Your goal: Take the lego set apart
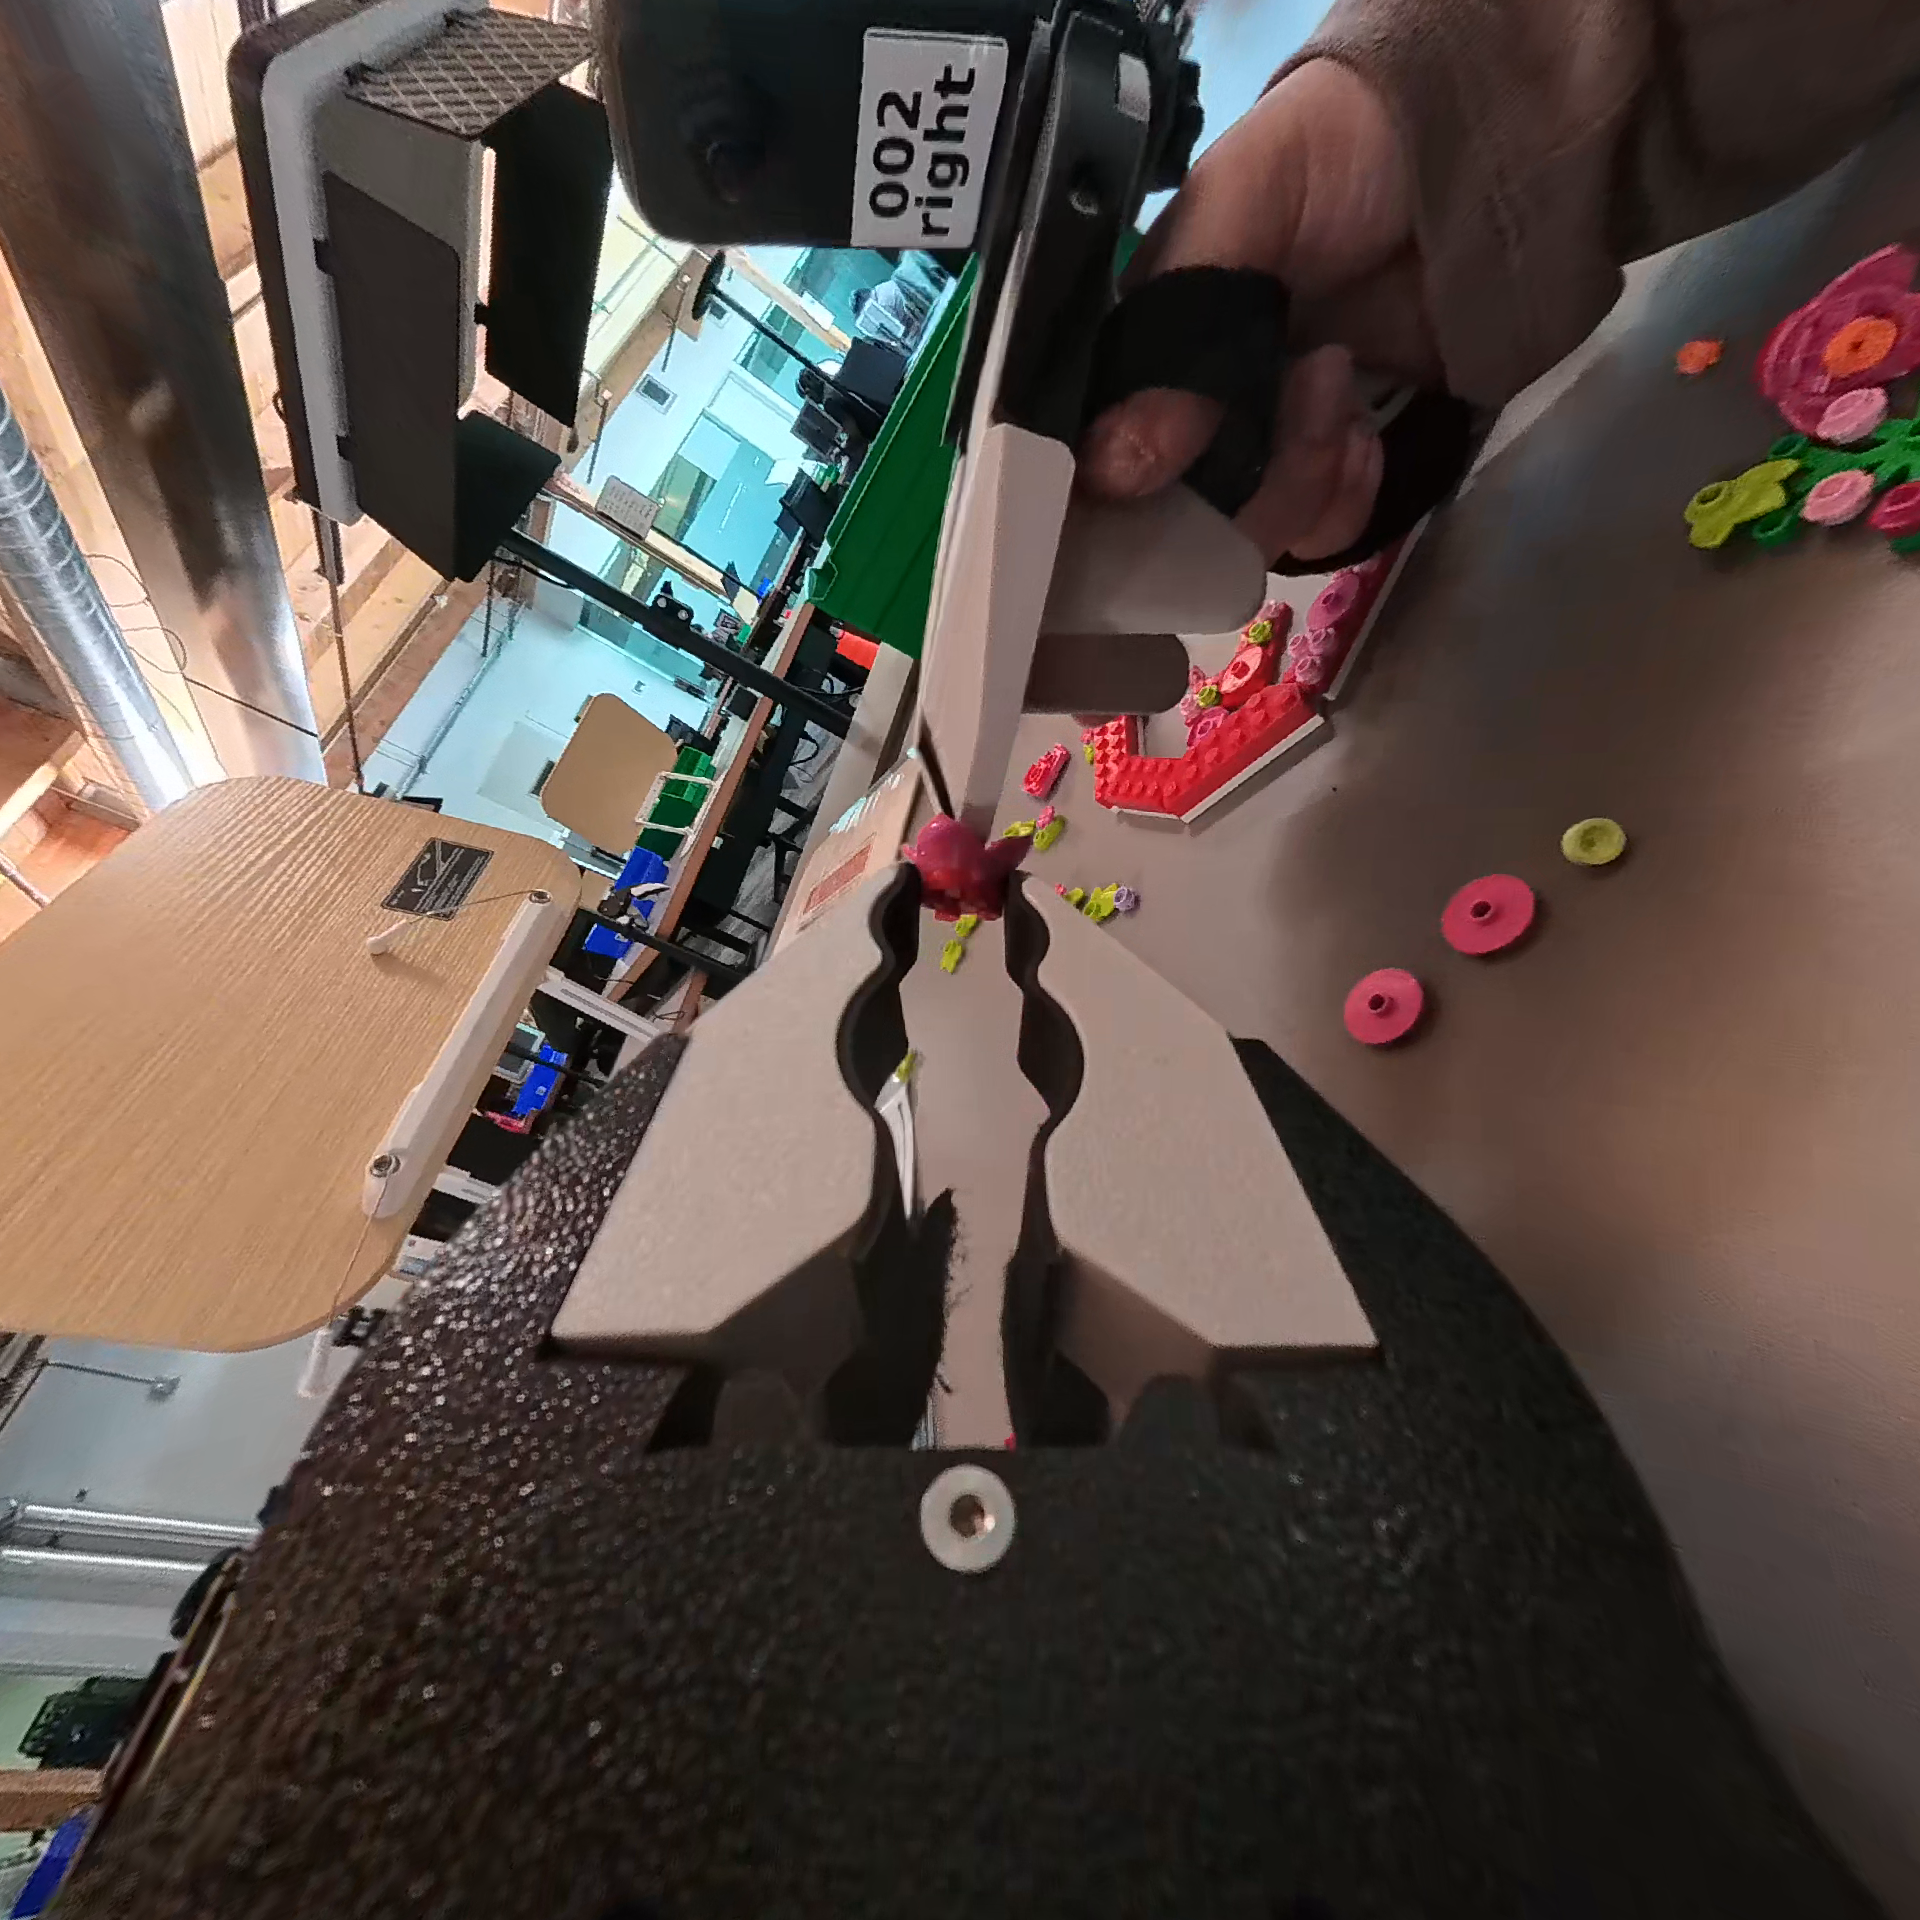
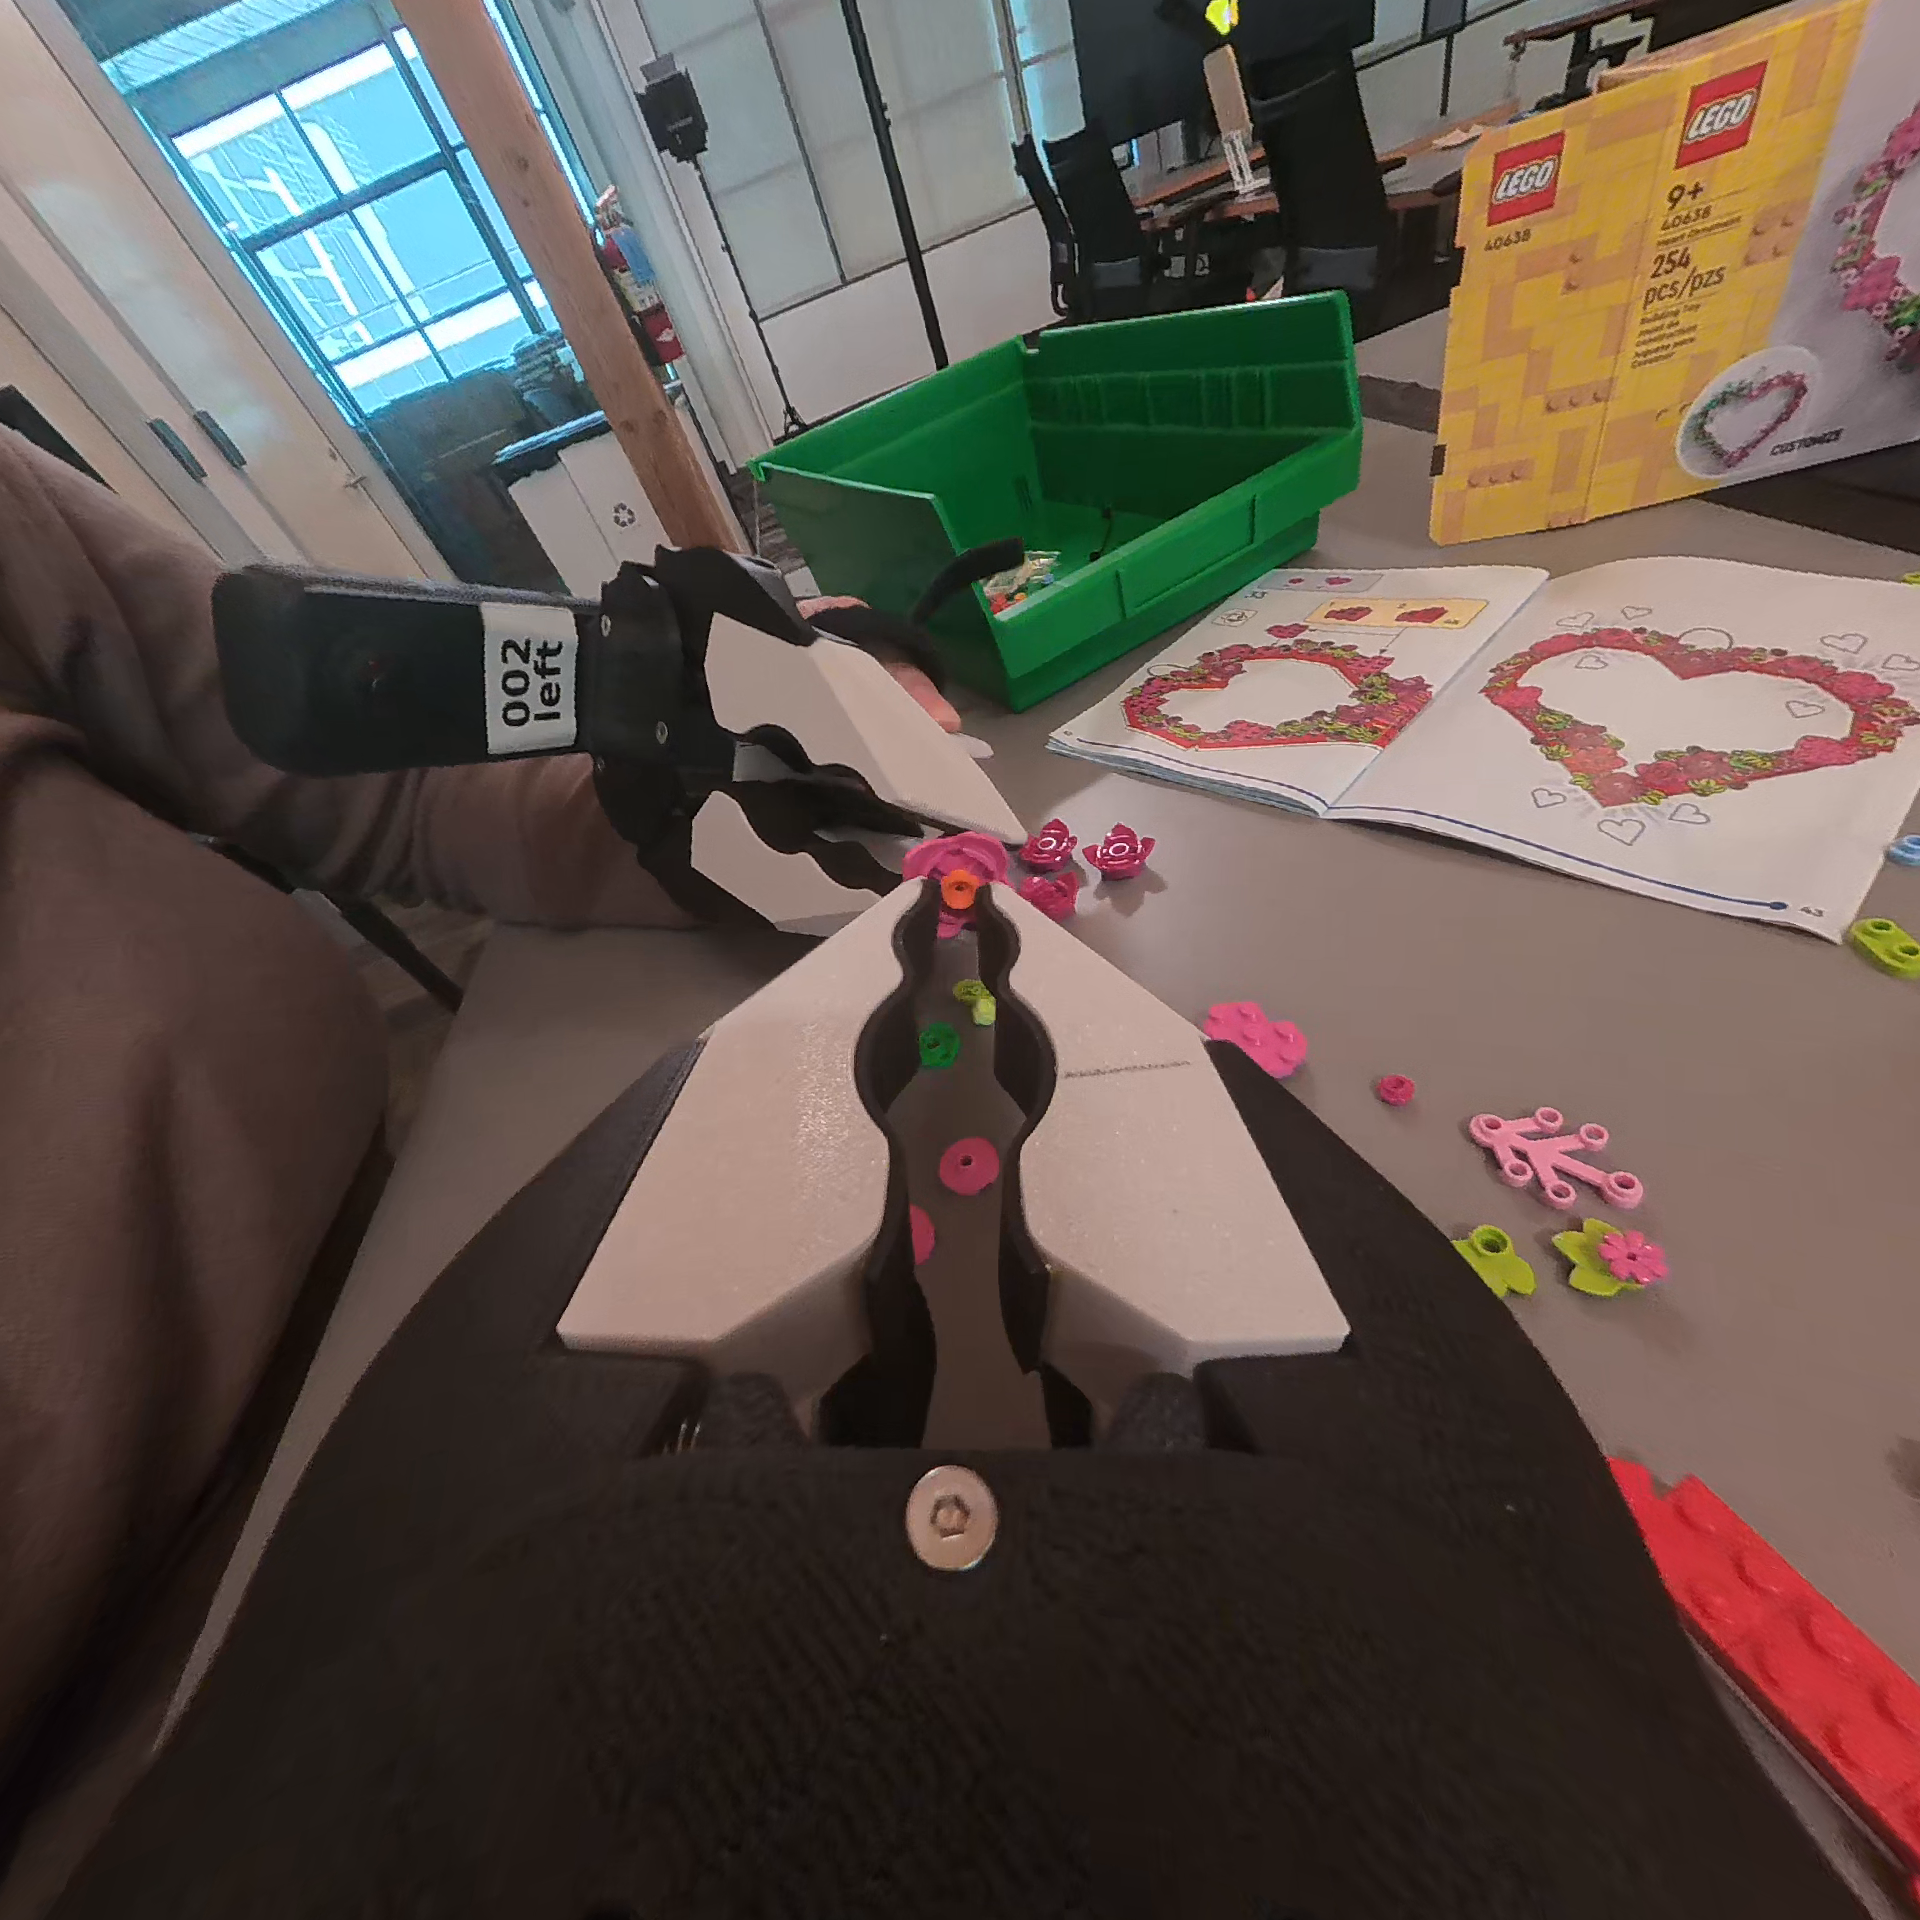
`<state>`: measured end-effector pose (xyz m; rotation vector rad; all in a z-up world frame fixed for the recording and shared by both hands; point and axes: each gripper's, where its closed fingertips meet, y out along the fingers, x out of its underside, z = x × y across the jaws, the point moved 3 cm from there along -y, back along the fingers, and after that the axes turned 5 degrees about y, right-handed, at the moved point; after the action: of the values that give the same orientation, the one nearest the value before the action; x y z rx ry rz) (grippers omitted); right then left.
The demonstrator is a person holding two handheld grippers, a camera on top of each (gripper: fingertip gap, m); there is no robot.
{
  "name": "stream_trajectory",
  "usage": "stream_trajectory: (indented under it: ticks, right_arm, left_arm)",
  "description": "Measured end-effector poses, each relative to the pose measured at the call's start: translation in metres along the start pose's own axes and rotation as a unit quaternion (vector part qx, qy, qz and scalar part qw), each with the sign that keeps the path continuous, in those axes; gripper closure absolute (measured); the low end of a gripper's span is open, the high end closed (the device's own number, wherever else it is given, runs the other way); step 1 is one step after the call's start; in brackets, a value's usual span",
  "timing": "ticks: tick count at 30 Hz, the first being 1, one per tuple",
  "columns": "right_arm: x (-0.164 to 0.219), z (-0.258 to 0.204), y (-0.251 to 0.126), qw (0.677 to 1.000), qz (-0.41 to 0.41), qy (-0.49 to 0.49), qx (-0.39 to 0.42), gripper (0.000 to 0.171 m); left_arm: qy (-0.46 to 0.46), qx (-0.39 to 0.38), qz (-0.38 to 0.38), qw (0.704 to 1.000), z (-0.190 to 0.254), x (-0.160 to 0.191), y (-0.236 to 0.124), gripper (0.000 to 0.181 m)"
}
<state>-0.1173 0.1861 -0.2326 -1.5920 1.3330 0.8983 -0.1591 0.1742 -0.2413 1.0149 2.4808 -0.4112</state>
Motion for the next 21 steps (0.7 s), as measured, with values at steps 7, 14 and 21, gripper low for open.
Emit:
stream_trajectory:
  ticks: [7,14,21]
  right_arm:
    - [0.002,0.000,-0.001,0.999,-0.032,-0.031,0.027,0.168]
    - [0.001,0.006,-0.015,0.997,-0.036,-0.050,0.047,0.171]
    - [0.002,-0.007,0.002,0.993,-0.017,-0.115,0.031,0.160]
  left_arm:
    - [0.001,0.007,-0.003,1.000,0.002,0.002,0.001,0.168]
    - [-0.039,-0.015,-0.010,0.999,-0.016,0.015,-0.007,0.168]
    - [-0.014,-0.002,0.022,1.000,-0.005,0.000,-0.005,0.168]
